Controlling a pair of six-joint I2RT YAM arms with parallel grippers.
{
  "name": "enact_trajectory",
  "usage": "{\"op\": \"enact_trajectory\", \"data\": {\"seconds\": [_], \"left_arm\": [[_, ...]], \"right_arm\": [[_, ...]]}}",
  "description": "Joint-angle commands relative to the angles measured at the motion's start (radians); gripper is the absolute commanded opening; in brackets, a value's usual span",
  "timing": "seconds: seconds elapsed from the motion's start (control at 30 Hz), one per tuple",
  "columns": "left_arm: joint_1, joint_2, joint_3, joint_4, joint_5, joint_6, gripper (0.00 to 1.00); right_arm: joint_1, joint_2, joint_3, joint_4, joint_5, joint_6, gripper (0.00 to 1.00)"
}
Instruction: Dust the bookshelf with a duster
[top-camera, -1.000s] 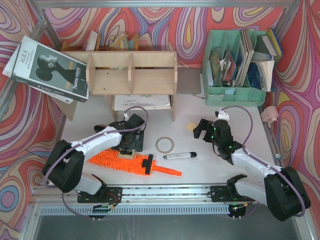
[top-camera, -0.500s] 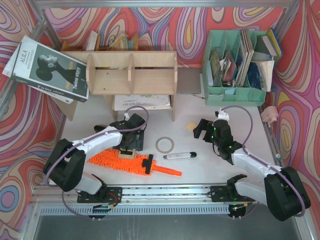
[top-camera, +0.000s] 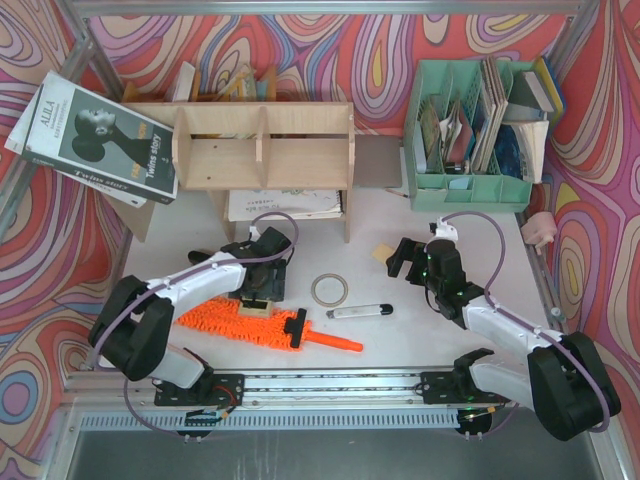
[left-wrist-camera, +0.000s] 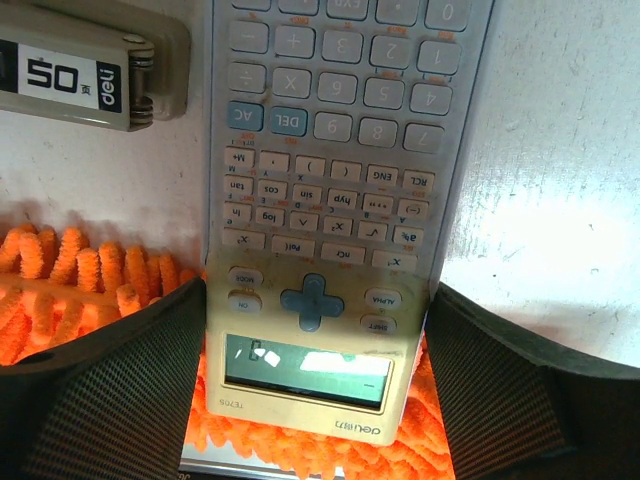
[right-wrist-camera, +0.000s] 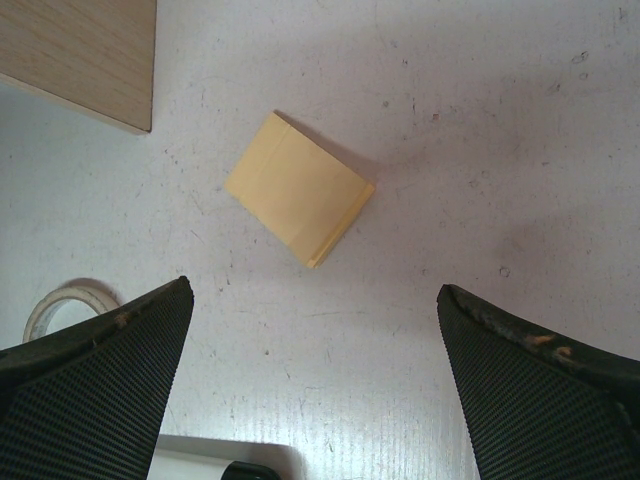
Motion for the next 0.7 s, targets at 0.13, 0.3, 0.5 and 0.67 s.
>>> {"op": "enact_trajectory", "data": {"seconds": [0.13,0.3,0.5,0.67], "left_arm": [[-0.027,-0.075,0.005,-0.015,-0.086,-0.03,0.62],[-0.069,-0.082,0.037,-0.023,-0.156,-0.037,0.59],[-0.081,-0.098,0.033,0.055,-0.15,-0.045,0.55],[-0.09,-0.073,0.045,0.131,-0.127,-0.046,0.55]], "right_arm": [[0.007,0.007,0.005,0.022,0.006,-0.011,0.96],[0.007,0.006,0.005,0.021,0.007,-0.011,0.96],[0.008,0.002,0.004,0.021,0.007,-0.009,0.96],[0.007,0.001,0.004,0.018,0.009,-0.008,0.96]]}}
